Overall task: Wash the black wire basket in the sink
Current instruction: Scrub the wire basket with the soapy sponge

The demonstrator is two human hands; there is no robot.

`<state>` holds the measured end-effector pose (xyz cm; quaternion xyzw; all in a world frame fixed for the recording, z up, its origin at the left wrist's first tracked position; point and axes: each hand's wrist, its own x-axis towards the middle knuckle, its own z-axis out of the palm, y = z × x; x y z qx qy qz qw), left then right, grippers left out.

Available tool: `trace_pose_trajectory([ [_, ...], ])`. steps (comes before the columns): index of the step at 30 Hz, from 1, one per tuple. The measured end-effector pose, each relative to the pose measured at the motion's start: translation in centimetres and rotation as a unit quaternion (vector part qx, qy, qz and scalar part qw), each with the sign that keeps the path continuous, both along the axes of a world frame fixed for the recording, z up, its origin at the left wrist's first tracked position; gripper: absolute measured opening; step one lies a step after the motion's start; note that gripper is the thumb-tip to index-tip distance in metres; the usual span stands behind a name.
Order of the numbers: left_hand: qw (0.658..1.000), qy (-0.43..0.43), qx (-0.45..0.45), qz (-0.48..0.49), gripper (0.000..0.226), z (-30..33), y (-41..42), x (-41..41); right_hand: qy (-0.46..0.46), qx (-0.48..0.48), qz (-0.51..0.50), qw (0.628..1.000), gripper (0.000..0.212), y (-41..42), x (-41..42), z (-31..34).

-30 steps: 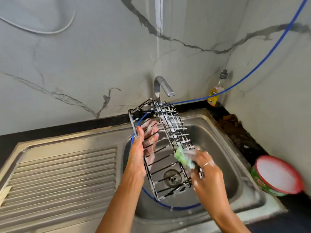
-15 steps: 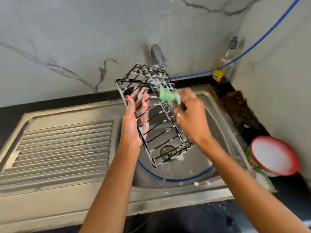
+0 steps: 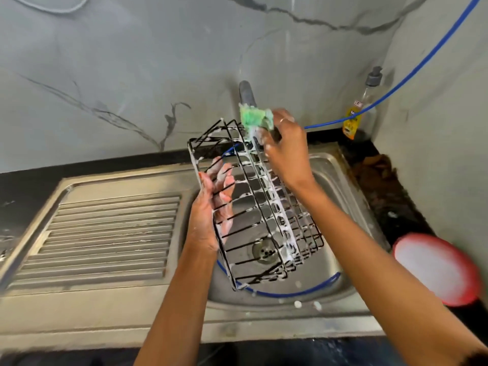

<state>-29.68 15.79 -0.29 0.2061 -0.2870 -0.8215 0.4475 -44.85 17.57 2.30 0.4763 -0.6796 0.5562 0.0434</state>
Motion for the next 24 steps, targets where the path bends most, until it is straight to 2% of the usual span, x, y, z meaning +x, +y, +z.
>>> trace_pose_trajectory([
  [3,1.0,0.01,0.0,0.01,0.038,0.3,0.2,-0.1,0.008,0.007,0.035,0.999,0.022,2.1,-0.2,-1.4],
  [8,1.0,-0.019,-0.009,0.023,0.044,0.2,0.6,0.2,-0.068,0.048,0.07,0.994,0.049,11.8,3.1,-8.6],
  [10,0.999,-0.041,-0.015,0.011,0.049,0.1,1.0,0.3,-0.071,0.05,0.06,0.994,0.046,13.7,3.5,-10.5],
  [12,0.999,-0.049,-0.015,-0.007,0.042,0.2,1.5,0.3,-0.07,0.041,0.059,0.995,0.043,13.6,3.1,-10.5],
  [15,0.996,-0.076,-0.04,-0.039,0.038,0.2,2.2,0.1,-0.117,0.048,0.024,0.992,0.031,10.2,1.2,-8.4],
  [19,0.989,-0.103,-0.063,-0.082,0.035,0.0,3.3,0.1,-0.095,0.039,-0.066,0.993,0.018,5.2,-1.9,-4.2],
  [22,0.992,-0.097,-0.052,-0.069,0.037,-0.4,3.4,0.3,-0.088,0.031,-0.062,0.994,0.016,4.5,-2.6,-3.3],
  [24,0.994,-0.088,-0.041,-0.056,0.043,-0.5,3.2,0.3,-0.113,0.081,-0.039,0.99,0.02,5.8,-2.1,-4.7],
])
